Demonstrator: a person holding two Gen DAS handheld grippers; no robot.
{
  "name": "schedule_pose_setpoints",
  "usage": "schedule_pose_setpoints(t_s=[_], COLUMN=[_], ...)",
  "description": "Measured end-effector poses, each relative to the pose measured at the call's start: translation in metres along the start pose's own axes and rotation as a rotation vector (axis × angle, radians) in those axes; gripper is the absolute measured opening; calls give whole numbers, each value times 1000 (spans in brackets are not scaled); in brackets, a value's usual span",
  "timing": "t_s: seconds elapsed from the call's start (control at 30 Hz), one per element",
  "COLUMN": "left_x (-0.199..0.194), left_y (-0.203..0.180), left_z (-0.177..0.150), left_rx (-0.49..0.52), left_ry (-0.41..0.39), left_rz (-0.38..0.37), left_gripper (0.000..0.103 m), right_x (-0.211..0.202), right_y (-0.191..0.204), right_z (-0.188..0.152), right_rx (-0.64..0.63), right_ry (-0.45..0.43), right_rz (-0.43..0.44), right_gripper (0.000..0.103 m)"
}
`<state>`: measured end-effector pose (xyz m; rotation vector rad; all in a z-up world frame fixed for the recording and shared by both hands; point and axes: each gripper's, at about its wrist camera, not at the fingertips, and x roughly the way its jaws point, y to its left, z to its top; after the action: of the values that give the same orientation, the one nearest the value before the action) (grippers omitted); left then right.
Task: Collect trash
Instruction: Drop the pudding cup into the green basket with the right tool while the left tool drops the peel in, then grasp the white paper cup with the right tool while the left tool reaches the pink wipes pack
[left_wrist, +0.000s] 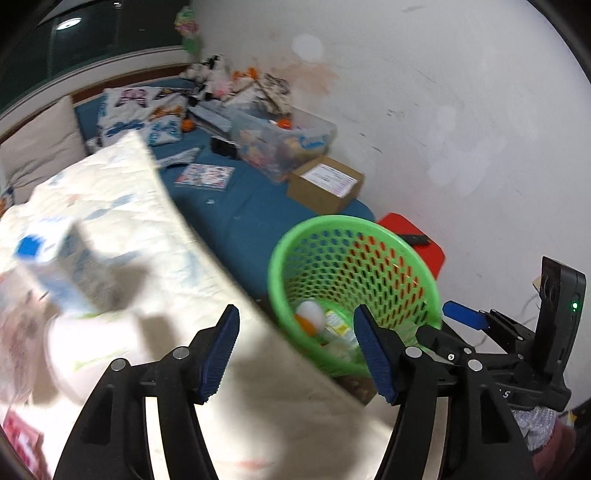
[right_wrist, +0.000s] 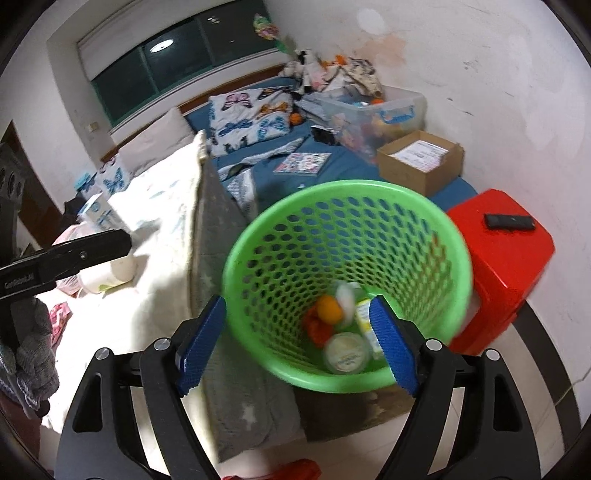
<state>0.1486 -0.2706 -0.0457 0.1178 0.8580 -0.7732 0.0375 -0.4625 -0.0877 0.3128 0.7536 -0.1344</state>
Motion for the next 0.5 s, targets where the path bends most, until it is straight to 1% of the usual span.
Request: schedule_pose_setpoints(t_s=[0.17,0.37,0.43,0.5], left_x=[-34,-76,-93,-107], left_y=[36,86,103,116], left_z=[-21,-49,-59,-68], left_rx=[-62,-173,-209,-236], left_ry=[-41,-80,-97,-113], left_rz=[61,146,181,208], left_gripper=[63,64,66,70], right_x=[10,25,30,35], right_y=[37,86,102,120], right_z=[4,6,7,7], right_rx=[-63,-142,-165,-190], right_ry=[13,34,43,51], right_rz=[51,121,146,173], right_gripper=[83,84,85,88])
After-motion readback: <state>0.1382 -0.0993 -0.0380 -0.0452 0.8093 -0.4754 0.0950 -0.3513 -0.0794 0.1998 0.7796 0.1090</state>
